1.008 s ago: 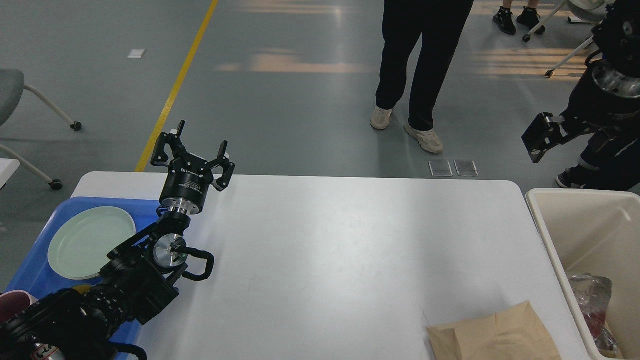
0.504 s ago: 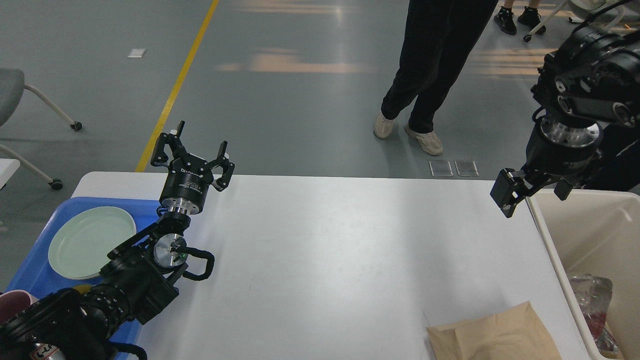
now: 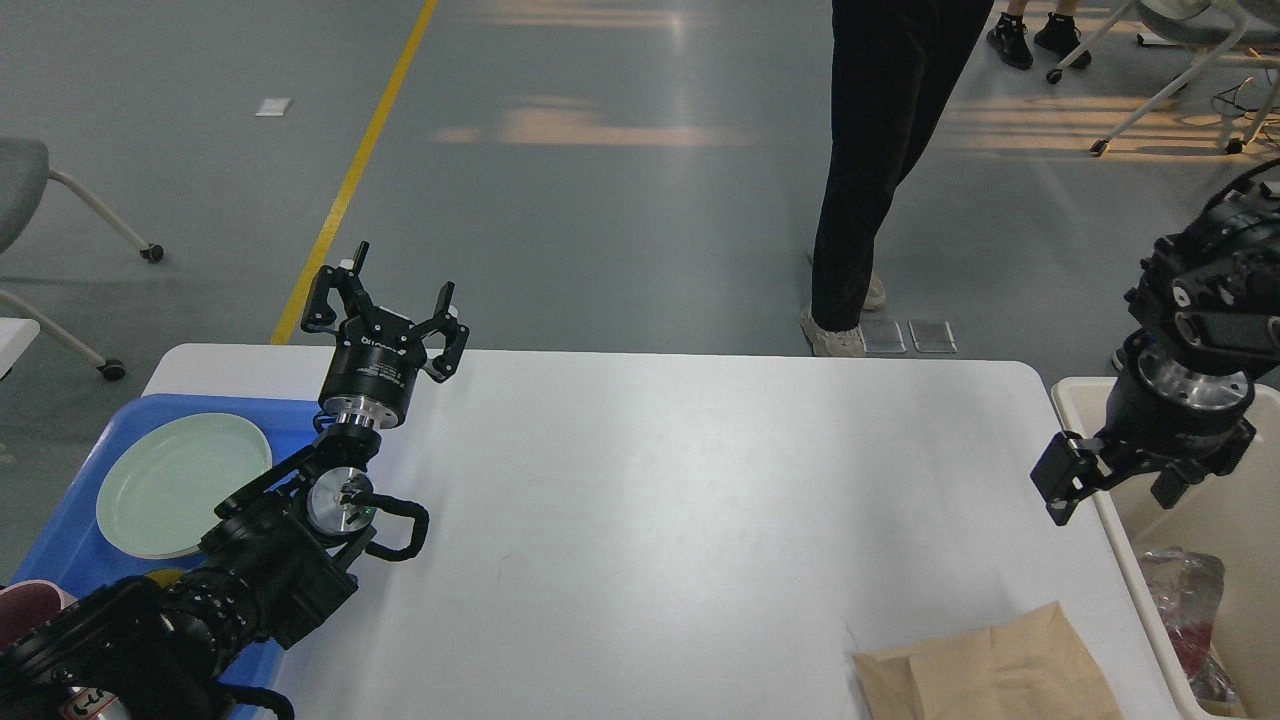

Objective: Tidy desktop
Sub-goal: 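Lower the right gripper onto the brown paper bag and grasp it, then lift the brown paper bag high and carry it over the bin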

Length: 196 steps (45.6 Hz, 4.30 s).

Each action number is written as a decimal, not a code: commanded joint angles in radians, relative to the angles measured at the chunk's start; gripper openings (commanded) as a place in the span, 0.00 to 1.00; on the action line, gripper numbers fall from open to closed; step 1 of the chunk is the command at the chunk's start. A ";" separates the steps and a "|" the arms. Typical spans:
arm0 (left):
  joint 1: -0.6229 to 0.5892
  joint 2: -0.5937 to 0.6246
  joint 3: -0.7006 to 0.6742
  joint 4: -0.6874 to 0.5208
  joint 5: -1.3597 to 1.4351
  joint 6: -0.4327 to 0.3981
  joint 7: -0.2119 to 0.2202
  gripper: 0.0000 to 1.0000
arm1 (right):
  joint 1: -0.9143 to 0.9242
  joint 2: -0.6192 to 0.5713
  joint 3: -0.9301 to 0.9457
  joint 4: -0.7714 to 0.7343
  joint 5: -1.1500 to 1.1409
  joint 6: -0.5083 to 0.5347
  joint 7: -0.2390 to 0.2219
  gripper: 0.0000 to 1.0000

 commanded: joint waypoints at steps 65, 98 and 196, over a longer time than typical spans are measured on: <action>0.000 0.000 0.000 0.000 0.000 0.000 0.000 0.96 | -0.315 -0.146 0.028 -0.027 0.382 -0.226 -0.003 0.99; 0.000 0.000 0.000 0.000 0.000 0.001 0.000 0.96 | -0.420 -0.124 0.102 -0.032 0.439 -0.296 -0.001 0.91; 0.000 0.000 0.000 0.000 0.000 0.001 0.000 0.96 | 0.254 -0.138 -0.119 -0.195 0.476 0.107 -0.003 0.00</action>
